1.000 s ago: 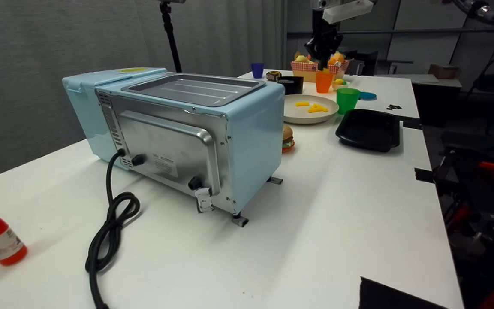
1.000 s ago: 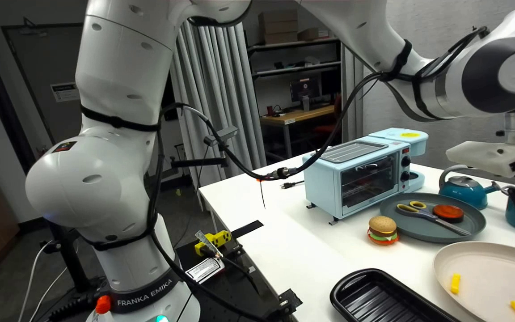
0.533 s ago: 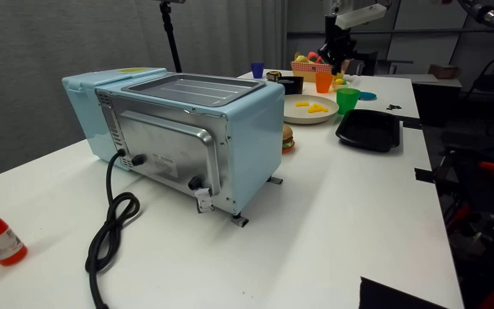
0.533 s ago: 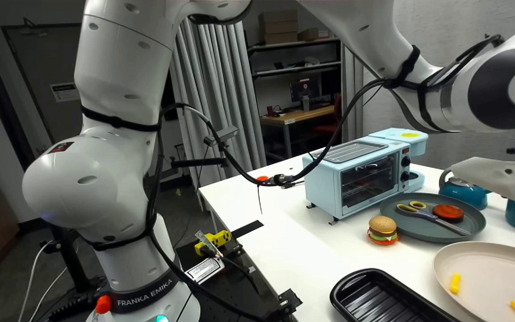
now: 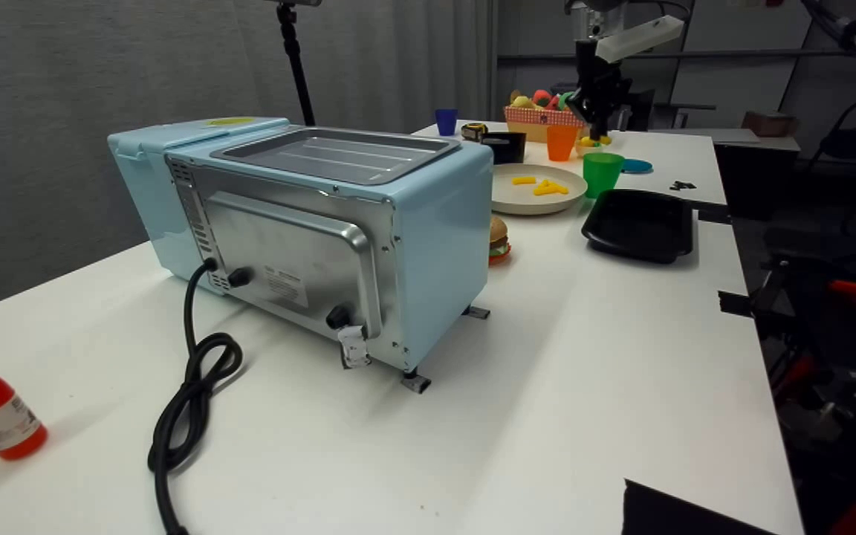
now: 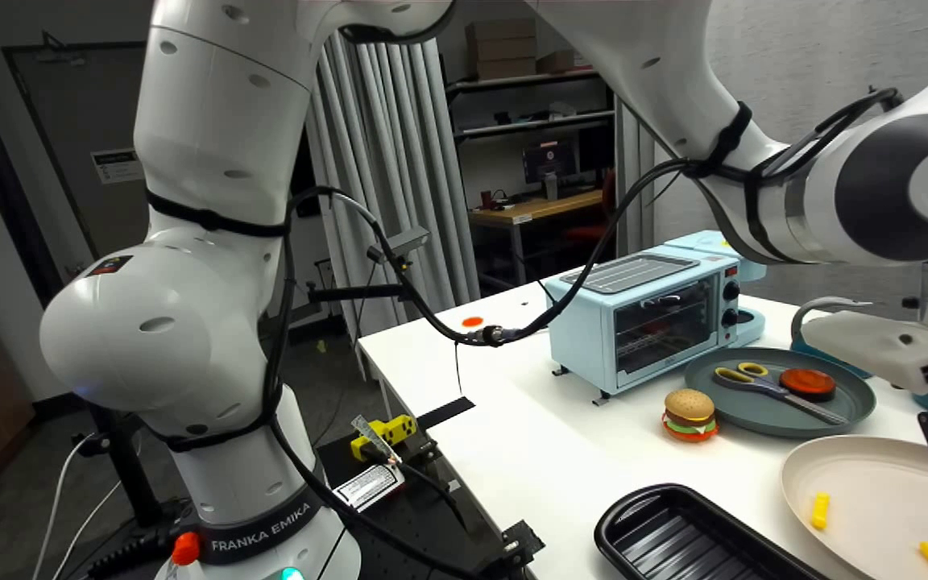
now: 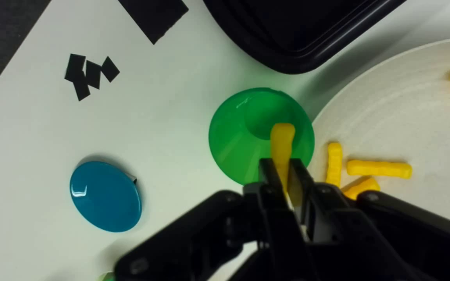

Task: Pick up two fries from the plate and place them in the green cup.

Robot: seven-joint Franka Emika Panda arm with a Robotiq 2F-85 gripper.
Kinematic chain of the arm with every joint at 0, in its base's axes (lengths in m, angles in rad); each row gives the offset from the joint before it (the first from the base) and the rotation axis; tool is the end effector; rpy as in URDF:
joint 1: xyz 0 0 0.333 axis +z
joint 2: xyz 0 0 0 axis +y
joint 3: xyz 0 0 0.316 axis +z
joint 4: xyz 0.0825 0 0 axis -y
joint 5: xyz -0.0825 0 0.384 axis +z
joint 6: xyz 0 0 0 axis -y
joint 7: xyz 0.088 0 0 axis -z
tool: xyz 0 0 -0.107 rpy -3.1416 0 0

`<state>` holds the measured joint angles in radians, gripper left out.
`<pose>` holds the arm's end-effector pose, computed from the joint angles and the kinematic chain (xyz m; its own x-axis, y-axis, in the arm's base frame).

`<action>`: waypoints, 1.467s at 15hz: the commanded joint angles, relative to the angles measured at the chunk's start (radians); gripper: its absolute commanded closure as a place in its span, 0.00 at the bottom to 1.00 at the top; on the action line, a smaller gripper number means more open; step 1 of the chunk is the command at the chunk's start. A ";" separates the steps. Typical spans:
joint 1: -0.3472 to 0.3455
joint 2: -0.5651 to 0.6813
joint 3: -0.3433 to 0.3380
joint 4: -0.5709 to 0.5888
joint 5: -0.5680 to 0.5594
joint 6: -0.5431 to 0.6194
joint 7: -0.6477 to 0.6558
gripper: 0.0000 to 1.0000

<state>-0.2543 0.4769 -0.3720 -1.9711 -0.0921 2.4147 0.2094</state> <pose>0.5025 -0.3541 0.2422 0.7480 -0.6631 0.0289 -0.6512 -0.7248 0.2250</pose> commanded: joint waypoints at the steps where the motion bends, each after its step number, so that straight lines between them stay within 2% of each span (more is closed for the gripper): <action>1: -0.008 -0.008 -0.005 -0.013 -0.029 0.014 0.001 0.97; 4: -0.010 -0.002 -0.006 -0.005 -0.026 0.006 0.002 0.97; 5: -0.009 -0.001 -0.007 -0.004 -0.026 0.005 0.003 0.84; 6: -0.009 0.000 -0.007 -0.003 -0.026 0.003 0.003 0.61; 8: -0.009 0.000 -0.007 -0.002 -0.025 0.001 0.004 0.56; 9: -0.008 0.000 -0.006 -0.001 -0.025 0.001 0.004 0.50; 15: -0.006 -0.005 0.003 0.007 -0.016 0.000 0.003 0.05; 16: -0.006 -0.006 0.007 0.011 -0.012 0.001 0.001 0.00; 22: -0.012 -0.005 0.090 0.061 0.037 -0.006 -0.062 0.00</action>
<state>-0.2530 0.4824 -0.3298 -1.9311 -0.0870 2.4150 0.2086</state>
